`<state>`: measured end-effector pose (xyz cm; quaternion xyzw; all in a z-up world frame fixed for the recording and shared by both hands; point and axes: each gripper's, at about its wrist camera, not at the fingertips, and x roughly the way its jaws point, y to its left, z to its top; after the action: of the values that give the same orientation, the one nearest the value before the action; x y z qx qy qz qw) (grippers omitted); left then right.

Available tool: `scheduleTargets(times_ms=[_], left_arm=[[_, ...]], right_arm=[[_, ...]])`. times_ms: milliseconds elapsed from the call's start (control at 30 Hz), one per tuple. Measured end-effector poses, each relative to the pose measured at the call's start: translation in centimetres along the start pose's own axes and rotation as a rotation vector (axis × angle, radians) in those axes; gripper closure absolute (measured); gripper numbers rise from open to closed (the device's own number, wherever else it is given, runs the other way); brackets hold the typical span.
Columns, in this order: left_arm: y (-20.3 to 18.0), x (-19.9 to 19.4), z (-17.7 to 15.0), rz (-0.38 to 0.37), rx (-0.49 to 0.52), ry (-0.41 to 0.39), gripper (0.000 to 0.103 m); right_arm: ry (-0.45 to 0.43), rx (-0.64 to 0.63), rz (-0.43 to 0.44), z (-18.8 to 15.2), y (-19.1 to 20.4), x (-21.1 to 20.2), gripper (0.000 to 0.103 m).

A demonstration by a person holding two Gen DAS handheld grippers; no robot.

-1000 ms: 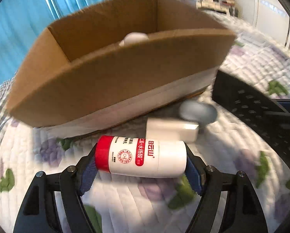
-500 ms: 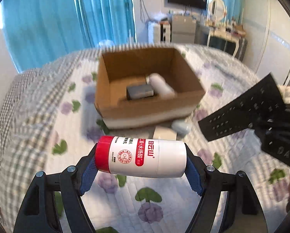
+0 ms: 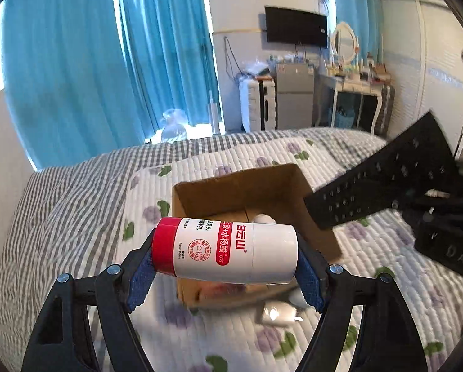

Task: Organize rigid objects
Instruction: 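Carry the bottle and remote into the box and open both tools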

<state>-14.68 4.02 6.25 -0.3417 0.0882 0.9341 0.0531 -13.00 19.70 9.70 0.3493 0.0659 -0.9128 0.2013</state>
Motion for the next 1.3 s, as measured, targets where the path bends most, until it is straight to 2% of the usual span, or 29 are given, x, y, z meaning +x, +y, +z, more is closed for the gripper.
scheduleTargets(times_ms=[67, 267, 467, 567, 667, 733, 833, 967, 1067, 1100, 1133, 1200, 1300], left_arm=[[-0.2, 2.7, 0.8, 0.026, 0.006, 0.038, 0.024], [-0.8, 10.1, -0.3, 0.001, -0.011, 0.145, 0.024], [-0.3, 13.4, -1.9, -0.023, -0.048, 0.185, 0.023], [0.1, 13.1, -2.1, -0.021, -0.063, 0.195, 0.02], [0.8, 11.1, -1.8, -0.059, -0.088, 0.145, 0.016], [1.2, 9.9, -1.3, -0.068, -0.101, 0.111, 0.009], [1.9, 8.4, -0.7, -0.056, -0.112, 0.072, 0.009], [3.1, 7.9, -1.0, -0.008, -0.111, 0.051, 0.009], [3.9, 7.9, -1.5, 0.004, -0.121, 0.051, 0.009], [4.1, 7.9, -1.6, 0.009, -0.129, 0.054, 0.009], [4.4, 7.9, -1.6, 0.013, -0.138, 0.057, 0.009], [4.9, 7.5, -1.8, 0.014, -0.16, 0.053, 0.009], [5.3, 6.3, -2.0, 0.014, -0.189, 0.038, 0.009]], right_arm=[[0.003, 0.003, -0.011, 1.2, -0.5, 1.2, 0.084], [0.042, 0.006, -0.034, 2.6, -2.3, 6.7, 0.084], [0.104, 0.065, -0.021, 1.1, -4.8, 11.0, 0.084], [0.119, 0.057, -0.03, 0.8, -5.2, 11.9, 0.084], [0.103, 0.063, -0.032, 0.8, -5.5, 12.0, 0.084], [0.085, 0.06, -0.041, 1.0, -5.1, 11.7, 0.084], [0.063, 0.039, -0.062, 1.5, -4.2, 11.8, 0.084], [0.024, 0.008, -0.093, 2.4, -2.7, 13.8, 0.084], [0.04, 0.008, -0.1, 2.4, -2.0, 15.7, 0.084], [0.057, 0.017, -0.094, 2.1, -1.9, 16.4, 0.079], [0.06, 0.021, -0.088, 1.8, -1.7, 16.5, 0.06], [0.027, 0.027, -0.075, 1.3, -1.6, 15.4, 0.036], [-0.033, 0.04, -0.063, 1.1, -1.6, 12.4, 0.035]])
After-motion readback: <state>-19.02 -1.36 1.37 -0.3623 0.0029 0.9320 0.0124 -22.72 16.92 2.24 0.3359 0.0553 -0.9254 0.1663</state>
